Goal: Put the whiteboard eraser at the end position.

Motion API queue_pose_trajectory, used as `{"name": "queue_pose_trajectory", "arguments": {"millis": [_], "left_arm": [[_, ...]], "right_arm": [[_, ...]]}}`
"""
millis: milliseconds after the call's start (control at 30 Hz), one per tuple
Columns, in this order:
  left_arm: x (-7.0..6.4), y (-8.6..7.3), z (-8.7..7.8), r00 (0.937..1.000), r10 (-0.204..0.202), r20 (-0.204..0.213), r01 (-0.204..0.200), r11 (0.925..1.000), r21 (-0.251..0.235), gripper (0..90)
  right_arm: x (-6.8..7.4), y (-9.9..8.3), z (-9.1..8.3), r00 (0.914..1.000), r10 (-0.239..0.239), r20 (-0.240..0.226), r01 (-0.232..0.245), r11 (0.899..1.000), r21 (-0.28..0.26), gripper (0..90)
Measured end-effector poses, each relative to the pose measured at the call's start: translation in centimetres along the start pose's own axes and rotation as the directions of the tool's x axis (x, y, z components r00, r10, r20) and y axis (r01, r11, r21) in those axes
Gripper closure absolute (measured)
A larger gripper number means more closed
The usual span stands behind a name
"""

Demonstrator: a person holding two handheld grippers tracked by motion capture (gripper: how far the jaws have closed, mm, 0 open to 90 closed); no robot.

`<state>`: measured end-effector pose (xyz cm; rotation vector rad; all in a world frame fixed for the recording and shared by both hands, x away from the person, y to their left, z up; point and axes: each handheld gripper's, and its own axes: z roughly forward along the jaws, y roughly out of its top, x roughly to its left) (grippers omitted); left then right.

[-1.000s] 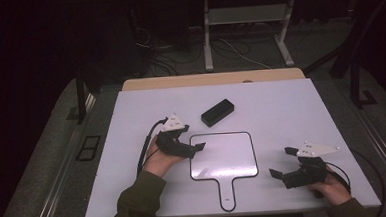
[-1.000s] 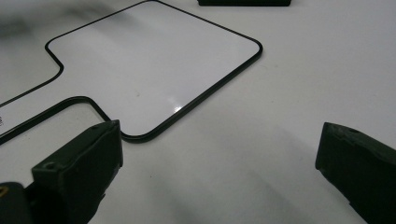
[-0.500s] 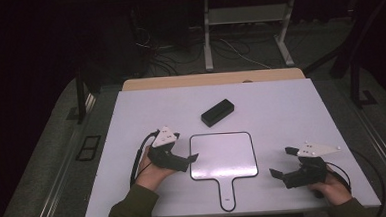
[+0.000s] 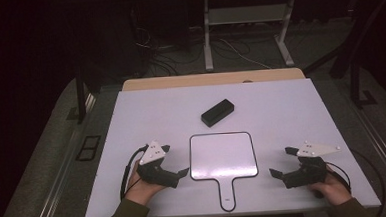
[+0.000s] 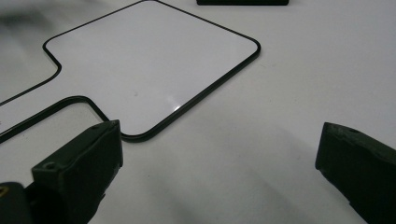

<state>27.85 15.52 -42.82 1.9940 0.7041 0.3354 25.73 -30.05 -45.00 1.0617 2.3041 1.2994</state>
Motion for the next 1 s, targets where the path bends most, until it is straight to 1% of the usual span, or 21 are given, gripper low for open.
{"name": "queue_pose_trajectory", "arguments": {"millis": [67, 200, 233, 333, 400, 500, 600, 767, 900, 1000], "left_arm": [[0.0, -0.4, -0.3, 1.0, -0.006, 0.006, 0.006, 1.0, -0.004, 0.0], [-0.2, -1.1, -0.8, 0.9998, -0.02, 0.006, 0.02, 0.9998, -0.009, 0.0], [-0.1, -1.2, -0.9, 0.9998, -0.017, 0.004, 0.017, 0.9998, -0.009, 0.0], [-0.2, -1.6, -1.2, 0.9996, -0.029, 0.005, 0.029, 0.9993, -0.022, 0.0], [-0.2, -1.8, -1.3, 0.9995, -0.03, 0.008, 0.03, 0.9994, -0.015, 0.0], [-0.2, -2.0, -1.3, 0.999, -0.044, 0.008, 0.044, 0.999, -0.007, 0.0], [-0.1, -2.1, -1.4, 0.9989, -0.046, 0.004, 0.046, 0.999, 0.0, 0.0], [0.0, -2.1, -1.3, 0.9991, -0.042, 0.009, 0.042, 0.9991, 0.001, 0.0], [0.0, -2.1, -1.3, 0.9987, -0.05, 0.01, 0.05, 0.9987, 0.003, 0.0], [0.0, -2.1, -1.3, 0.9987, -0.048, 0.013, 0.048, 0.9988, 0.009, 0.0]], "right_arm": [[0.0, 0.0, 0.0, 1.0, 0.001, 0.001, -0.001, 1.0, 0.001, 0.0], [0.0, 0.0, 0.0, 1.0, 0.001, 0.001, -0.001, 1.0, 0.001, 0.0], [0.0, 0.0, 0.0, 1.0, 0.002, 0.001, -0.002, 1.0, 0.001, 0.0], [0.0, 0.0, 0.0, 1.0, 0.005, 0.003, -0.005, 1.0, 0.006, 0.0], [0.0, 0.0, 0.1, 1.0, 0.005, 0.004, -0.005, 1.0, 0.005, 0.0], [0.0, 0.0, 0.1, 1.0, 0.008, 0.005, -0.008, 1.0, 0.005, 0.0], [0.0, 0.0, 0.0, 1.0, 0.008, 0.005, -0.008, 1.0, 0.004, 0.0], [0.0, 0.0, 0.0, 1.0, 0.009, 0.005, -0.009, 1.0, 0.006, 0.0], [0.0, 0.0, 0.0, 0.9999, 0.01, 0.005, -0.01, 1.0, 0.007, 0.0], [0.0, 0.0, 0.0, 1.0, 0.007, 0.004, -0.007, 1.0, 0.004, 0.0]]}}
